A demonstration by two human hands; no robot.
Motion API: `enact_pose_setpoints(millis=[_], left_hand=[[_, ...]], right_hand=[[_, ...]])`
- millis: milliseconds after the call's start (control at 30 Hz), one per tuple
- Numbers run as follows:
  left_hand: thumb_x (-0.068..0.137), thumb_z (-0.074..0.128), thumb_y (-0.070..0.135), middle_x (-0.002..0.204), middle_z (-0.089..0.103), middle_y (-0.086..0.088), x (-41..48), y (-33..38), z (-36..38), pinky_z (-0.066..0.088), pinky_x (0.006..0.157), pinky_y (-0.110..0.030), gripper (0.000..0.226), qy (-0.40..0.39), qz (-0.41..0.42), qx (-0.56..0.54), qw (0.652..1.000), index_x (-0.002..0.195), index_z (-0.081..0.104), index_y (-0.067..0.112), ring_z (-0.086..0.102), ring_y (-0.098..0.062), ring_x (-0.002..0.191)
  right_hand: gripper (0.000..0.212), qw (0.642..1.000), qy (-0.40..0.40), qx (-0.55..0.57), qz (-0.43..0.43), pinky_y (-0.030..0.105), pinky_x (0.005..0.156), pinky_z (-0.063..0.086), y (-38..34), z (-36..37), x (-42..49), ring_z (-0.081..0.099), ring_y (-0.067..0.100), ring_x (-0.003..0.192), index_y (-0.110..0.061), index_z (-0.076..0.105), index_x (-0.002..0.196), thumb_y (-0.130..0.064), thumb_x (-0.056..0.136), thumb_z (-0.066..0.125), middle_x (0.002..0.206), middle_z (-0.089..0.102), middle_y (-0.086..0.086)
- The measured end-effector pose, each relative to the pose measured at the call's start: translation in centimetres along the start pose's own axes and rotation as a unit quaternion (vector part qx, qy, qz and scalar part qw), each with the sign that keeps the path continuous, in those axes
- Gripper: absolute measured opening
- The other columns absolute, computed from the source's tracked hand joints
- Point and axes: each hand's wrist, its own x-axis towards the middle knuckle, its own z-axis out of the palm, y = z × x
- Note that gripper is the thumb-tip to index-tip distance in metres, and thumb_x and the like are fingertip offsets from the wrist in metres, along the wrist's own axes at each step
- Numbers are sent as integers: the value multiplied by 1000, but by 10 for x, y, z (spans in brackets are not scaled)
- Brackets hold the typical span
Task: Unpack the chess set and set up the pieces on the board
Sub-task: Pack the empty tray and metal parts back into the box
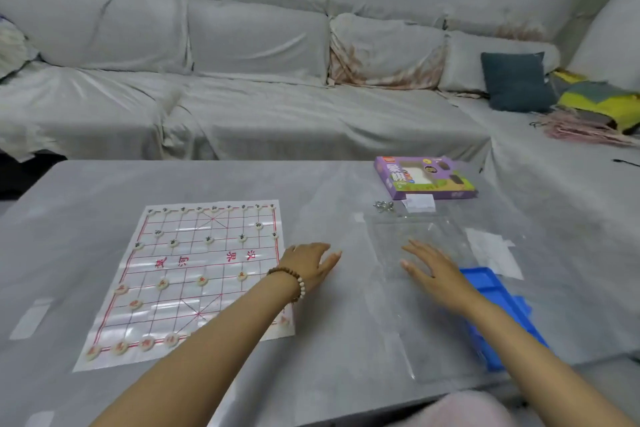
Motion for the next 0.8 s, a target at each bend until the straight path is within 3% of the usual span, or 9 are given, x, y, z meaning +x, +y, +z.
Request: enact_pose_setpoints(millis=[167,300,400,500,667,800], left_hand=[[96,24,53,144,43,-2,13,67,50,29,109,-33,57,-64,-9,-79,995,139,41,19,39,-21,132],[95,22,56,151,30,-1,18,106,87,19,115,-35,62,-111,-17,-139,984,144,30,19,28,-19,138],[97,17,52,157,8,-1,19,117,109,6,118,-36,62,-135,-18,-86,987,149,14,18,9,-20,144],[96,12,53,157,-6,-2,21,117,126,2,118,-39,64,-136,-41,-62,988,150,2,19,-6,-19,144],[96,14,53,157,-8,-5,20,115,133,0,118,-38,66,-112,-70,-41,990,149,-2,16,-8,-21,144],[96,16,54,157,-8,-4,12,104,129,1,117,-38,68,-78,-104,-10,991,149,0,14,-4,-21,145]], right_hand=[[58,993,39,68,88,34,116,22,67,-29,-40,25,15,141,-32,43,138,-56,85,52,151,29,-11],[67,979,64,122,147,35,116,24,107,-37,-65,24,12,141,-27,39,142,-53,83,59,153,26,-8],[77,971,64,144,181,39,117,21,127,-36,-75,21,15,142,-27,33,144,-58,79,60,155,22,-5],[76,962,62,182,193,38,117,19,136,-27,-78,18,17,143,-24,31,145,-52,82,62,155,22,-1],[70,964,77,167,190,38,115,21,135,-19,-78,14,17,142,-24,34,144,-49,84,62,149,29,2],[64,953,102,213,188,35,108,33,132,-13,-78,35,20,133,-20,39,139,-45,85,63,142,41,2]])
